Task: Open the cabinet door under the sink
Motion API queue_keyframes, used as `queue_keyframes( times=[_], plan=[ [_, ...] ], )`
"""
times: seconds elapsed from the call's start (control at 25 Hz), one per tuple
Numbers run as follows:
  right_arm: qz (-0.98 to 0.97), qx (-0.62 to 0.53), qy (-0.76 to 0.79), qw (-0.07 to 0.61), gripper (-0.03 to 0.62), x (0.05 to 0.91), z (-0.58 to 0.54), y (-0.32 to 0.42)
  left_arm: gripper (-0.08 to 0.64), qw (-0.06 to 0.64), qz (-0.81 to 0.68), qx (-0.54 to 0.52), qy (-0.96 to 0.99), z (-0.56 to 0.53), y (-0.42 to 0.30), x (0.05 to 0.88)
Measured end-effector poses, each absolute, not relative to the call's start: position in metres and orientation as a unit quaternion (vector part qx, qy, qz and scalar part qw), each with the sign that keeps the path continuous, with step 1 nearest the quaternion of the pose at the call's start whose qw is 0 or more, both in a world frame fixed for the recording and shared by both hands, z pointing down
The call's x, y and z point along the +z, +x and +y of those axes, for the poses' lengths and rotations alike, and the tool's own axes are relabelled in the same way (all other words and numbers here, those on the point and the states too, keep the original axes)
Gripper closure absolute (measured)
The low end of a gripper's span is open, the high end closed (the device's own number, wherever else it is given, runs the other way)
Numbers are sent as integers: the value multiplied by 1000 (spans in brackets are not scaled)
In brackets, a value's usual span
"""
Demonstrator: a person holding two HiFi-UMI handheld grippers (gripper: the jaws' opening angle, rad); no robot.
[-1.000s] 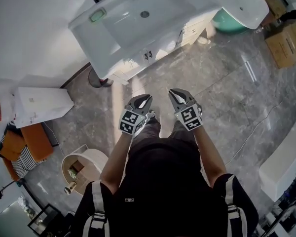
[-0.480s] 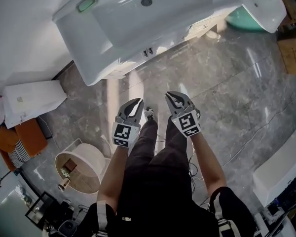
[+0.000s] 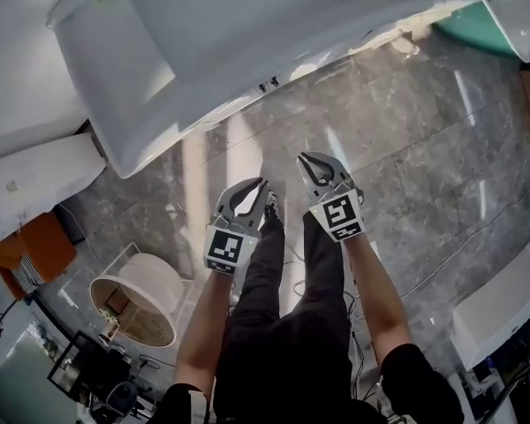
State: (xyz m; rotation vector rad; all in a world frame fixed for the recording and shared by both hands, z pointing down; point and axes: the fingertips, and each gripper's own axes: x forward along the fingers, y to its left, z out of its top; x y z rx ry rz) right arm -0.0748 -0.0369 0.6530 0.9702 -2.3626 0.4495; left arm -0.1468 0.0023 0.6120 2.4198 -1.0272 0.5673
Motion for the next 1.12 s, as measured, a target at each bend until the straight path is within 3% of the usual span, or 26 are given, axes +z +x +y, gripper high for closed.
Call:
queue_keyframes(
  times=[0.36,0.72,1.12],
  plan=[
    [-863,199,390,251,508,719,-121,-80,522,269,-366,186,871,-6,-136,648],
    [-858,196,406,246,459,746,-181,-106,522,265,-369,196,869,-23,-156,665],
    [-845,178,426,271,449,758,-211,-117,522,266,-380,191,865,-42,-169,673]
  ],
)
